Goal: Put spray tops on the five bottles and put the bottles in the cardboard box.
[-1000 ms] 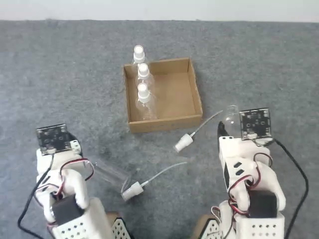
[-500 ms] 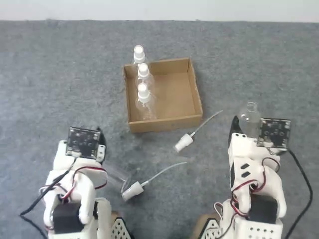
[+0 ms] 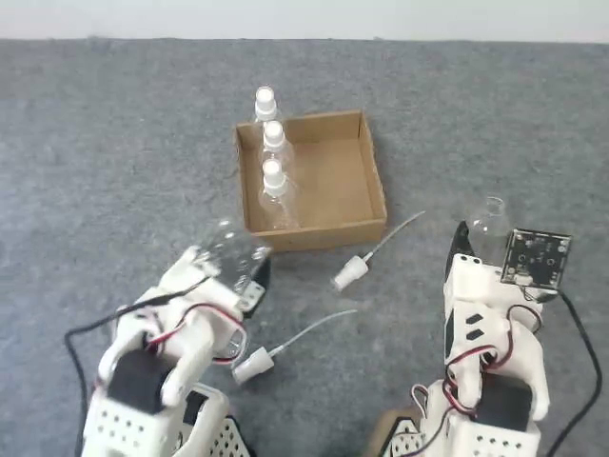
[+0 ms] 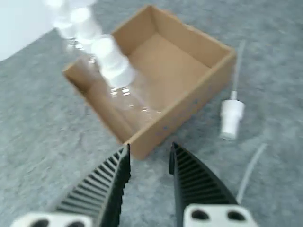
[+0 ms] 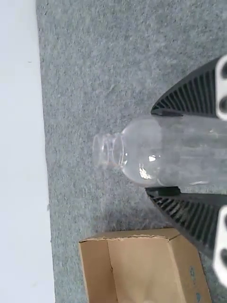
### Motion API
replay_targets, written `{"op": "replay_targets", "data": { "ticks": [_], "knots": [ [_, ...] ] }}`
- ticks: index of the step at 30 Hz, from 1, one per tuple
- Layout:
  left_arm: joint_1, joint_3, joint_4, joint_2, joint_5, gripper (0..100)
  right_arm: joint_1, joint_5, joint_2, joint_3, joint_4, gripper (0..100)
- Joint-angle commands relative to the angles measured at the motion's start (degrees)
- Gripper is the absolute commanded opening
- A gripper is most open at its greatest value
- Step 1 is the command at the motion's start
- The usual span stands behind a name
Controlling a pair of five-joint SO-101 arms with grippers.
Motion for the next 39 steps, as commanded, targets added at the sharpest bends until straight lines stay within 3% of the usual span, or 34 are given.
{"op": "replay_targets", "data": {
  "ticks": [1,8,15,23,31,39],
  "knots": [
    [6.2,-6.6,-0.9,11.5,-0.2,13,1.6,-0.6,-1.0,-0.6,-1.8,4.4],
    [12.0,-7.3,-8.1,24.4,2.1,13,7.7,-4.2,-1.0,-1.1,-2.5,4.4],
    [15.3,-8.3,-17.0,38.2,2.2,13,7.8,-4.2,-1.0,-0.7,-3.2,4.4],
    [15.6,-19.4,-17.2,55.2,2.9,13,7.8,-4.0,-1.0,-0.7,-3.2,4.4],
    [20.2,-28.8,-17.1,71.5,6.8,13,7.8,-3.9,-1.0,-0.7,-3.2,4.4],
    [18.9,-38.2,-17.1,85.0,7.4,13,7.8,-3.8,-1.0,-0.7,-3.2,4.4]
  ]
}}
